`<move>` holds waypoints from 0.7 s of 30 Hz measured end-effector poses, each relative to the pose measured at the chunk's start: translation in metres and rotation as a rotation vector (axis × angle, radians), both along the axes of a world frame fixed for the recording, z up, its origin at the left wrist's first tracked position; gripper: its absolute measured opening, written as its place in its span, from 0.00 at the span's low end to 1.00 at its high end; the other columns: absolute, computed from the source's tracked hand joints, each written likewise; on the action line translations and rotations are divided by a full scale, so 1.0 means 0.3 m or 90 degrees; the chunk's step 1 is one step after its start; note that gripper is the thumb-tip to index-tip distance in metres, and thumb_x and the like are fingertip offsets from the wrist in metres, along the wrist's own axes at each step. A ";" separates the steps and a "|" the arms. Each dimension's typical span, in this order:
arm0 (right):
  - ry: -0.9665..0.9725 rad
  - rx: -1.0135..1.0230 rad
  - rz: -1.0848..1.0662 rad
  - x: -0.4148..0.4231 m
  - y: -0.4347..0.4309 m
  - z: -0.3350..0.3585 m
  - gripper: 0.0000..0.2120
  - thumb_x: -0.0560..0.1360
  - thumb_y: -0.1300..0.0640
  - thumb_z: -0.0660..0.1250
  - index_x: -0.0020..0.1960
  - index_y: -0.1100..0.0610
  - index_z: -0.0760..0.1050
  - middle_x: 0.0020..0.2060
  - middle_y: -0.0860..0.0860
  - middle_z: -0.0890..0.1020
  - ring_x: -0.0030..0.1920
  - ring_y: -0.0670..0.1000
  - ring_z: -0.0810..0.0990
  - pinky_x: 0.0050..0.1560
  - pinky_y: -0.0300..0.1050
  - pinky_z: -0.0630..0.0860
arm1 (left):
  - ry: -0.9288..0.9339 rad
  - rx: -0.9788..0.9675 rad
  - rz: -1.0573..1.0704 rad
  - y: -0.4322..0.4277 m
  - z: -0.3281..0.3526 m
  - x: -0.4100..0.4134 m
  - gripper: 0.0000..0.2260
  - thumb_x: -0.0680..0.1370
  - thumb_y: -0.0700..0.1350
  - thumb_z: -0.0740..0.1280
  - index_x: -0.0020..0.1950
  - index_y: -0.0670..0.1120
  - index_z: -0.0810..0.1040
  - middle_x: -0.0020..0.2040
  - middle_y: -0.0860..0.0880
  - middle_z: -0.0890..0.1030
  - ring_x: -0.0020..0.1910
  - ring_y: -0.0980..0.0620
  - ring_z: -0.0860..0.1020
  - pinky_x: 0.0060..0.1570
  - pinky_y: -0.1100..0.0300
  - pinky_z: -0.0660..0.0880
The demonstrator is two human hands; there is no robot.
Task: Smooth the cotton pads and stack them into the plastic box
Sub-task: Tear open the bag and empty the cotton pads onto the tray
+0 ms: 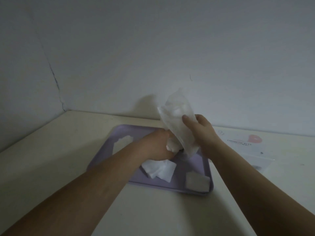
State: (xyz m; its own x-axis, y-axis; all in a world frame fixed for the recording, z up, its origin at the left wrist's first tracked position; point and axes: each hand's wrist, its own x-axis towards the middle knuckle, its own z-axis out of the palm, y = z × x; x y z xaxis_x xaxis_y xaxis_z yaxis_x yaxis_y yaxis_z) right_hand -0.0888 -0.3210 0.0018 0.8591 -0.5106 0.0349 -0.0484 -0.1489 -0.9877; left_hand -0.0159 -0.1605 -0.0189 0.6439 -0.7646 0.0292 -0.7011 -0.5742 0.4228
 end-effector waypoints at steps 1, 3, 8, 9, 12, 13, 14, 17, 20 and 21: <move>0.014 -0.014 0.000 0.002 0.001 -0.006 0.14 0.79 0.45 0.71 0.57 0.54 0.76 0.53 0.53 0.83 0.54 0.57 0.83 0.59 0.63 0.82 | -0.012 0.025 -0.010 -0.006 -0.010 -0.003 0.25 0.73 0.51 0.74 0.69 0.53 0.77 0.60 0.49 0.83 0.57 0.47 0.83 0.55 0.52 0.81; 0.031 -0.050 -0.021 0.004 0.006 -0.009 0.10 0.79 0.48 0.69 0.53 0.54 0.76 0.48 0.53 0.82 0.51 0.57 0.83 0.55 0.59 0.81 | -0.032 0.033 -0.006 -0.006 -0.023 0.007 0.19 0.71 0.53 0.73 0.62 0.56 0.80 0.55 0.51 0.84 0.53 0.48 0.83 0.51 0.53 0.82; -0.029 0.048 -0.080 0.004 -0.003 0.006 0.11 0.81 0.52 0.62 0.55 0.59 0.74 0.50 0.57 0.81 0.49 0.56 0.79 0.57 0.60 0.80 | -0.128 0.086 0.112 0.057 -0.004 0.057 0.25 0.66 0.70 0.69 0.56 0.57 0.82 0.53 0.50 0.78 0.54 0.48 0.79 0.52 0.50 0.79; -0.048 0.073 -0.082 0.006 -0.003 0.014 0.12 0.81 0.51 0.62 0.56 0.60 0.74 0.53 0.59 0.81 0.50 0.56 0.79 0.59 0.61 0.80 | -0.123 0.029 0.126 0.065 0.011 0.058 0.23 0.68 0.69 0.70 0.55 0.55 0.82 0.53 0.50 0.79 0.54 0.47 0.80 0.52 0.51 0.78; -0.102 0.105 -0.058 0.018 0.007 0.035 0.12 0.81 0.51 0.62 0.55 0.59 0.74 0.52 0.59 0.82 0.50 0.56 0.80 0.55 0.58 0.81 | -0.144 -0.154 0.093 0.025 0.051 0.038 0.22 0.74 0.58 0.75 0.64 0.51 0.81 0.59 0.49 0.81 0.56 0.48 0.81 0.55 0.53 0.78; -0.118 0.101 -0.052 0.021 0.014 0.042 0.12 0.82 0.51 0.63 0.55 0.60 0.74 0.50 0.58 0.81 0.49 0.55 0.80 0.53 0.55 0.80 | -0.104 -0.191 0.087 0.000 0.069 0.023 0.28 0.71 0.59 0.76 0.69 0.54 0.77 0.62 0.51 0.80 0.57 0.50 0.81 0.57 0.54 0.78; -0.136 0.096 -0.049 0.021 0.020 0.050 0.12 0.82 0.51 0.63 0.55 0.61 0.74 0.48 0.56 0.81 0.48 0.54 0.80 0.52 0.53 0.79 | -0.057 -0.246 0.083 -0.026 0.077 0.019 0.34 0.67 0.60 0.77 0.72 0.56 0.73 0.65 0.52 0.78 0.59 0.53 0.80 0.59 0.56 0.79; -0.181 0.084 -0.049 0.019 0.013 0.060 0.11 0.83 0.52 0.63 0.54 0.61 0.74 0.46 0.53 0.81 0.48 0.53 0.80 0.53 0.52 0.78 | -0.032 -0.239 0.145 -0.092 0.056 0.047 0.46 0.61 0.64 0.75 0.76 0.57 0.65 0.71 0.51 0.70 0.66 0.57 0.71 0.67 0.62 0.72; -0.176 0.059 -0.038 0.012 -0.001 0.063 0.08 0.84 0.51 0.63 0.54 0.56 0.76 0.50 0.52 0.83 0.52 0.52 0.83 0.56 0.51 0.79 | 0.018 -0.216 0.175 -0.113 0.073 0.028 0.33 0.71 0.50 0.77 0.73 0.48 0.69 0.60 0.52 0.75 0.60 0.51 0.78 0.51 0.71 0.73; -0.171 0.055 -0.031 0.011 -0.009 0.058 0.07 0.84 0.51 0.63 0.54 0.54 0.77 0.51 0.51 0.83 0.53 0.51 0.83 0.56 0.49 0.79 | 0.052 -0.188 0.166 -0.116 0.075 0.018 0.26 0.74 0.41 0.75 0.70 0.45 0.71 0.52 0.53 0.75 0.53 0.51 0.79 0.42 0.74 0.71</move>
